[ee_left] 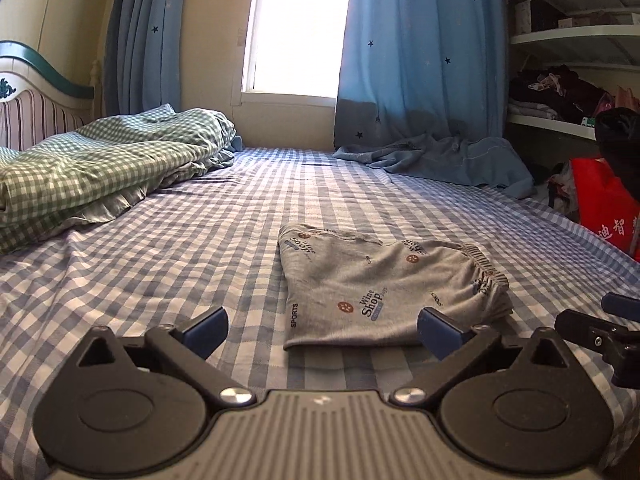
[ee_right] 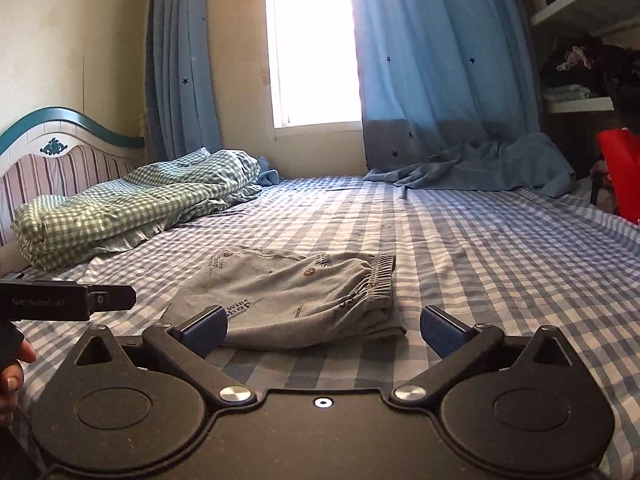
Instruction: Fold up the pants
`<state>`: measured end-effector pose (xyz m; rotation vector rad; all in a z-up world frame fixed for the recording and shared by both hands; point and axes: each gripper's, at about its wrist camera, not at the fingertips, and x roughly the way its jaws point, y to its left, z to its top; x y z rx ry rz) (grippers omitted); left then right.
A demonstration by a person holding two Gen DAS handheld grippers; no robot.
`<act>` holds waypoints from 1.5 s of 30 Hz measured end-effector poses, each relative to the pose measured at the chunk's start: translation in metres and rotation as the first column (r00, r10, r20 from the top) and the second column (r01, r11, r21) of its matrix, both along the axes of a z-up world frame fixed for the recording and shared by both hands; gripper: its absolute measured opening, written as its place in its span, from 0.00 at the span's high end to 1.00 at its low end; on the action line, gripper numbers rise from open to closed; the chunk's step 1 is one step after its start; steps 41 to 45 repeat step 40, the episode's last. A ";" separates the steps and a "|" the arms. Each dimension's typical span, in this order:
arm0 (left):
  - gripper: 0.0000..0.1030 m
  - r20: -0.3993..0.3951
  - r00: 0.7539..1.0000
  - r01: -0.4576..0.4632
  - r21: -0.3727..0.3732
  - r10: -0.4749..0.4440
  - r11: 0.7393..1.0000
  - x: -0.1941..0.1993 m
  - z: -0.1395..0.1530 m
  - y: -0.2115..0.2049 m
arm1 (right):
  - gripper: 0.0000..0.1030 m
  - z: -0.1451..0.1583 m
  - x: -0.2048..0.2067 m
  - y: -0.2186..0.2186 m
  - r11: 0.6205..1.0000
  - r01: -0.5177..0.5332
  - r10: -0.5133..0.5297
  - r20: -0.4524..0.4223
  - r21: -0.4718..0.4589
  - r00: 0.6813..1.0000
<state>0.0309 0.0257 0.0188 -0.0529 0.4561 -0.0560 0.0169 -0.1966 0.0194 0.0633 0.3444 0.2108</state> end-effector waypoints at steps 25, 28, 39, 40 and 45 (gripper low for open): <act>0.00 -0.022 0.999 -0.038 0.003 0.038 0.999 -0.046 -0.022 0.009 | 0.01 -0.021 -0.039 -0.004 0.995 0.097 -0.098 -0.040 -0.026 0.994; 0.00 -0.033 0.997 -0.064 0.022 0.064 0.998 -0.044 -0.022 0.008 | 0.01 -0.022 -0.037 -0.003 0.996 0.090 -0.091 -0.047 -0.025 0.995; 0.00 -0.045 0.996 -0.071 -0.013 0.071 0.997 -0.034 -0.025 0.015 | 0.01 -0.027 -0.025 0.005 0.997 0.068 -0.070 -0.077 -0.038 0.995; 0.00 -0.049 0.996 -0.072 -0.012 0.071 0.997 -0.033 -0.025 0.016 | 0.01 -0.027 -0.024 0.007 0.997 0.066 -0.069 -0.080 -0.040 0.994; 0.00 -0.049 0.996 -0.072 -0.012 0.071 0.997 -0.033 -0.025 0.016 | 0.01 -0.027 -0.024 0.007 0.997 0.066 -0.069 -0.080 -0.040 0.994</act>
